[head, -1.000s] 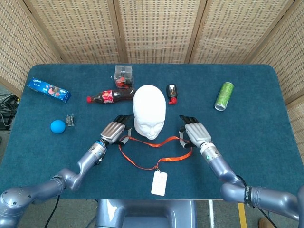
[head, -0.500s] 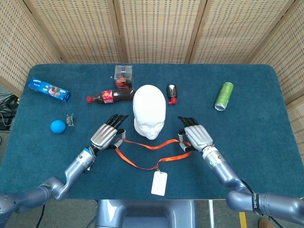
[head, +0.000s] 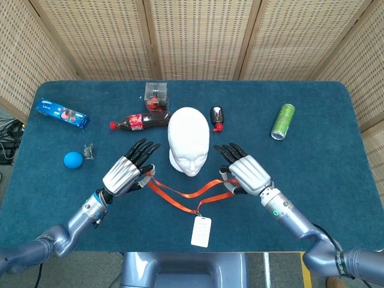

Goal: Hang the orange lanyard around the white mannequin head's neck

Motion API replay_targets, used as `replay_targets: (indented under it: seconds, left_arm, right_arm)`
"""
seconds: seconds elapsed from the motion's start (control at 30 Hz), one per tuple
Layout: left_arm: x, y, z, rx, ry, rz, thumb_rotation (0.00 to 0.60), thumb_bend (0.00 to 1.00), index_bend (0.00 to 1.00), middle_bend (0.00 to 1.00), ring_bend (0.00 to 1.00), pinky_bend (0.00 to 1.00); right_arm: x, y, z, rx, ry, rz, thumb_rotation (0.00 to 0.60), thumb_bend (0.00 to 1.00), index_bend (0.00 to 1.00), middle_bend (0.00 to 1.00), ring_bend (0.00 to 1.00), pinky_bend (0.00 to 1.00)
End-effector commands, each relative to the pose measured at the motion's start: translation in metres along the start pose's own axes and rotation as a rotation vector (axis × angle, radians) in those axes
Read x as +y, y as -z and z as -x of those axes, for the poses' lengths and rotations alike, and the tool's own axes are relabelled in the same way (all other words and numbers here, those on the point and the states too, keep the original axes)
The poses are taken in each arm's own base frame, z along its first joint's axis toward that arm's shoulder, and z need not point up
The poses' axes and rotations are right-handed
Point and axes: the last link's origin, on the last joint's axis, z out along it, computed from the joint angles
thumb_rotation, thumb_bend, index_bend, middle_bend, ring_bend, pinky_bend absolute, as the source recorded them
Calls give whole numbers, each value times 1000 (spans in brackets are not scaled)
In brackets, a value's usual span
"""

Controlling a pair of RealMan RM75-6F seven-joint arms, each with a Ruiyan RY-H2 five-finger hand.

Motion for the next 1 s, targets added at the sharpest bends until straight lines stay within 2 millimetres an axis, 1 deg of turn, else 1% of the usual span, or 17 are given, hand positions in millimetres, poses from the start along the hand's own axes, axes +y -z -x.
replay_targets:
  seconds: [0.03,0.27,0.33,0.4,0.5,0.73,0.9,1.0]
  left_arm:
    - [0,-7,-13,36,-17,8,600,460,684,0,0,0]
    - [-5,-26,-41,106,5,-41,600,458,684,0,0,0]
    - [-7,-32,-47,118,29,-69,600,458,684,0,0,0]
    - [-9,-39,-53,120,98,-131,600,458,684,0,0,0]
    - [-11,-50,-61,102,143,-206,600,457,684,0,0,0]
    - [-14,-65,-71,74,122,-271,600,452,684,0,0,0]
    - [-15,-79,-79,71,141,-338,600,451,684,0,0,0]
    - [-17,-87,-84,42,103,-397,600,452,681,0,0,0]
  right_arm:
    - [2,7,-23,55,39,-72,600,651,703,0,0,0]
    - [-6,3,-58,142,26,-80,600,645,707,0,0,0]
    - [-9,1,-68,165,-20,-61,600,645,707,0,0,0]
    - [-9,-2,-81,205,-99,-26,600,645,708,0,0,0]
    - [-8,-6,-94,237,-187,22,600,645,709,0,0,0]
    - [-2,-13,-111,268,-286,89,600,645,710,0,0,0]
    - [6,-22,-124,301,-406,156,600,645,711,5,0,0]
    - [12,-30,-131,317,-453,201,600,645,714,13,0,0]
